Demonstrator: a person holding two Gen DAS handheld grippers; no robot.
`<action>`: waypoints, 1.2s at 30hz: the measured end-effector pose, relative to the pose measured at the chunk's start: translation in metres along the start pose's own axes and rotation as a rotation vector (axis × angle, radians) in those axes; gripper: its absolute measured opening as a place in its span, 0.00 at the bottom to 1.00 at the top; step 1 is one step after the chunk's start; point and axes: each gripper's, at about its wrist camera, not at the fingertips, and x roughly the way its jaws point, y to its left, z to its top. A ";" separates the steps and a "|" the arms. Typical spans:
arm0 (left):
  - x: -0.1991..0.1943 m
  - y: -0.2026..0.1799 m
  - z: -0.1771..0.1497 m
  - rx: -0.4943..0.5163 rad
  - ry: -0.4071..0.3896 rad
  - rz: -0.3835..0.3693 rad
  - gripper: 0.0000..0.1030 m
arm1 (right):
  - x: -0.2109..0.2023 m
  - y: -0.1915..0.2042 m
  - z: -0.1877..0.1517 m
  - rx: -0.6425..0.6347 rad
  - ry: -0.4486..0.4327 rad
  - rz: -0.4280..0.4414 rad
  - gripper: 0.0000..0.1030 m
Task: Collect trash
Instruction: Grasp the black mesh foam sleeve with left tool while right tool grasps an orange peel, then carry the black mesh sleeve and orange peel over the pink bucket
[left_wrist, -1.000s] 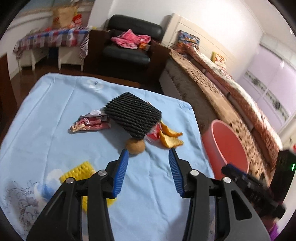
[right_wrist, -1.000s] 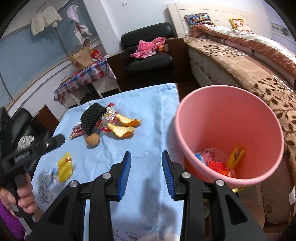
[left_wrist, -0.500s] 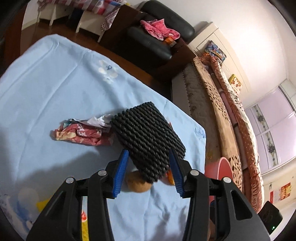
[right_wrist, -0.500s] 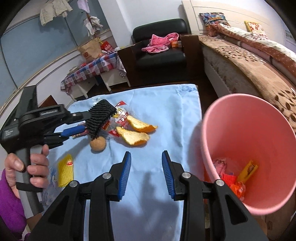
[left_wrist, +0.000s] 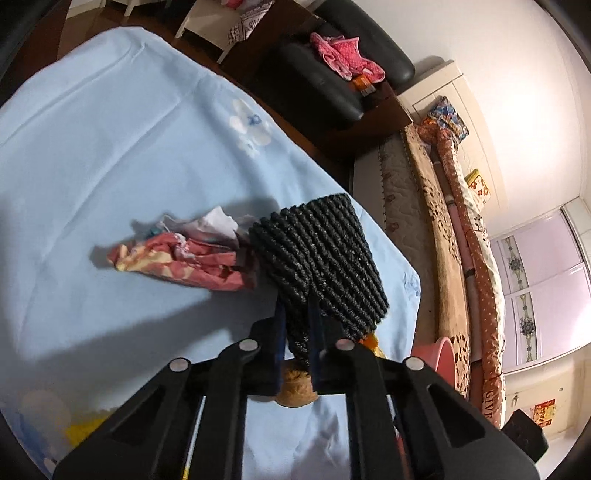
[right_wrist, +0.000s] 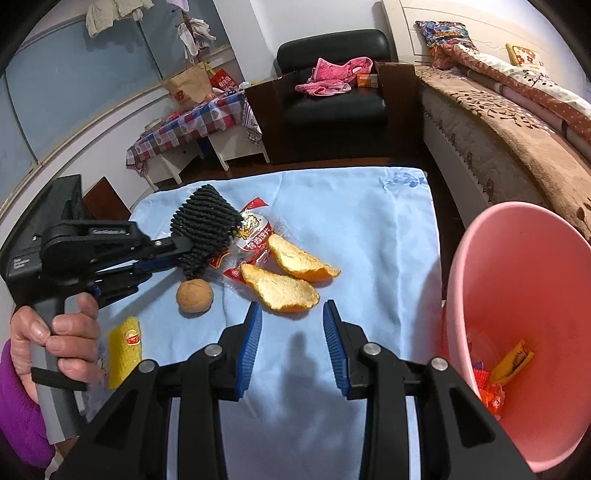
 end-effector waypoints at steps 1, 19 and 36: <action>-0.003 0.001 0.001 0.000 -0.004 -0.002 0.08 | 0.002 0.000 0.001 0.002 0.002 0.000 0.33; -0.047 0.003 -0.010 0.093 -0.096 0.015 0.08 | 0.058 -0.019 0.039 0.115 0.081 -0.043 0.33; -0.063 -0.005 -0.026 0.128 -0.102 0.008 0.08 | 0.031 -0.015 0.009 0.120 0.054 -0.038 0.04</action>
